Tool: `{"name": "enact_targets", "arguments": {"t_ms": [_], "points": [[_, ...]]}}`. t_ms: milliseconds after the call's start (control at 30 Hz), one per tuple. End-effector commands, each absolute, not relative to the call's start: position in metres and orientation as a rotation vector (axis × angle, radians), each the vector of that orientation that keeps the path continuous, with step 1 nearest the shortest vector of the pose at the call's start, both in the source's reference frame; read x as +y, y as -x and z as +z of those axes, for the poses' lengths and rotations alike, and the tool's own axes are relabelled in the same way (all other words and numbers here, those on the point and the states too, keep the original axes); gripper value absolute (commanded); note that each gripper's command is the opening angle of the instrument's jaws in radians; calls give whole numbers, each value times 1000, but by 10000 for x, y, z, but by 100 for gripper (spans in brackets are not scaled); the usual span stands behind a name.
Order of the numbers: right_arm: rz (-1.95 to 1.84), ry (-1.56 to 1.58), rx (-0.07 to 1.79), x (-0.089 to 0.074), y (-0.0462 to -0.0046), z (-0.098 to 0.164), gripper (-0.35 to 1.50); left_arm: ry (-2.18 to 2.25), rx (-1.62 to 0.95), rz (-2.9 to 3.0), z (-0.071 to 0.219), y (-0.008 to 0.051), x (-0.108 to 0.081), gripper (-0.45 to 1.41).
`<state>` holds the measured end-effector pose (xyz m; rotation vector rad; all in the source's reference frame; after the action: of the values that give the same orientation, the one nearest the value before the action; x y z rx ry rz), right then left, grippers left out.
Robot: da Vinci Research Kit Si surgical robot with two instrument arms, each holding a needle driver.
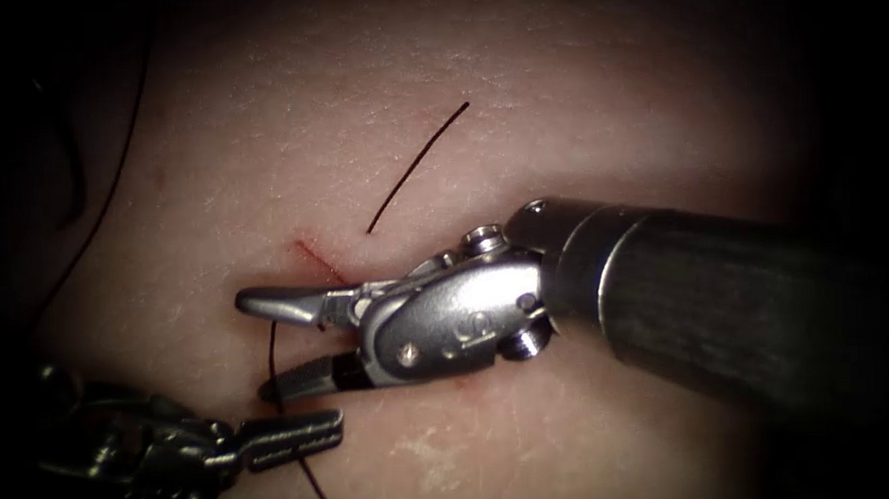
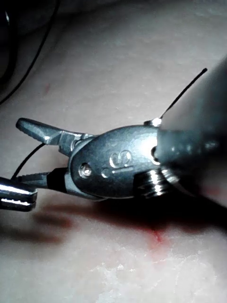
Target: Wound Closure
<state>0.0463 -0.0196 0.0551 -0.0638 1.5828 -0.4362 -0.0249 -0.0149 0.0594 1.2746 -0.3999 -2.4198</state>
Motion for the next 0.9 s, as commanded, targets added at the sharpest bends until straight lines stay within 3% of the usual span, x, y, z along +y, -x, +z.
{"name": "enact_targets", "arguments": {"t_ms": [33,300,333,367,400,433,600,900], "points": [[-471,48,1580,-204,-474,559,-35,-1277,-397,-2420,601,254,-156,-45],[-476,56,1559,-203,-473,567,-35,-1289,-390,-2410,602,249,-154,-45],[-469,62,1549,-201,-471,568,-35,-1296,-387,-2405,602,249,-153,-10],[-461,68,1542,-199,-470,569,-35,-1307,-382,-2397,603,249,-152,42],[-451,75,1532,-197,-469,571,-35,-1316,-385,-2401,604,249,-151,76],[-445,89,1520,-195,-468,573,-35,-1337,-405,-2411,604,249,-150,86],[-331,71,1448,-179,-461,589,-35,-1458,-555,-2446,604,251,-151,111],[-220,47,1382,-153,-458,622,-35,-1542,-756,-2441,610,266,-149,104]]}}
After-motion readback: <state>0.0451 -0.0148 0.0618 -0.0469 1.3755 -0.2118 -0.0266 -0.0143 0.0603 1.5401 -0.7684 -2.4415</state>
